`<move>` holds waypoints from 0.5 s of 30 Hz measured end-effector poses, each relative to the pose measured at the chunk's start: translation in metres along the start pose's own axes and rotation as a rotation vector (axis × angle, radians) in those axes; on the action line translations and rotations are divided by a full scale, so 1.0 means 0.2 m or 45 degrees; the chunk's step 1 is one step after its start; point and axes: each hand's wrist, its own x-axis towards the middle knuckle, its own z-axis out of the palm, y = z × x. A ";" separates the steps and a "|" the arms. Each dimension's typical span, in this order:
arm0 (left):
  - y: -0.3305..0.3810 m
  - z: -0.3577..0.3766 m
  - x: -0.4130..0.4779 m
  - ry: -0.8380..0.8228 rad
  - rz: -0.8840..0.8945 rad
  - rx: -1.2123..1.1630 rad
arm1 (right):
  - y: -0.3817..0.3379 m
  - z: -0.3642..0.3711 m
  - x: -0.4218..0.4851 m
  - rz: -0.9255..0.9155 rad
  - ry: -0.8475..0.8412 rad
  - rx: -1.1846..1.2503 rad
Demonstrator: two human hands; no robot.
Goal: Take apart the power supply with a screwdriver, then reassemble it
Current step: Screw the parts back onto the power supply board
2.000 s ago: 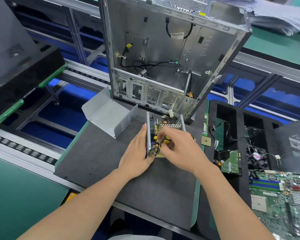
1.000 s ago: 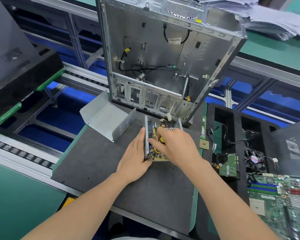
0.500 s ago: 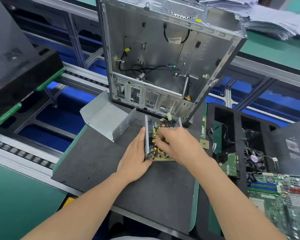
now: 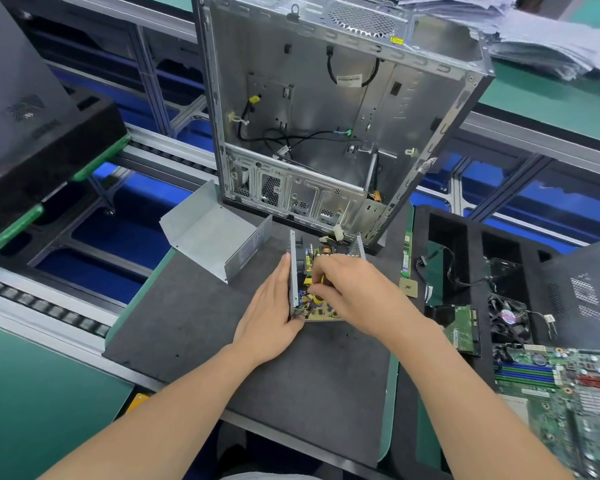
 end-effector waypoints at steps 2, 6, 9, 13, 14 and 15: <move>0.00 0.00 0.00 0.008 -0.003 -0.009 | -0.01 0.01 0.02 0.117 0.072 -0.084; 0.00 -0.01 0.00 0.001 0.012 -0.010 | -0.01 0.03 0.03 0.245 0.174 -0.108; 0.00 0.00 0.00 0.001 0.001 -0.012 | 0.01 0.02 -0.01 0.027 0.115 0.059; 0.00 -0.01 0.01 -0.002 0.012 -0.013 | 0.05 0.01 -0.02 -0.169 -0.086 0.087; 0.01 -0.01 0.01 0.000 0.012 -0.013 | 0.05 0.00 -0.02 -0.138 -0.081 0.091; 0.01 -0.01 0.01 0.003 0.009 -0.011 | 0.05 0.00 -0.02 -0.099 -0.065 0.095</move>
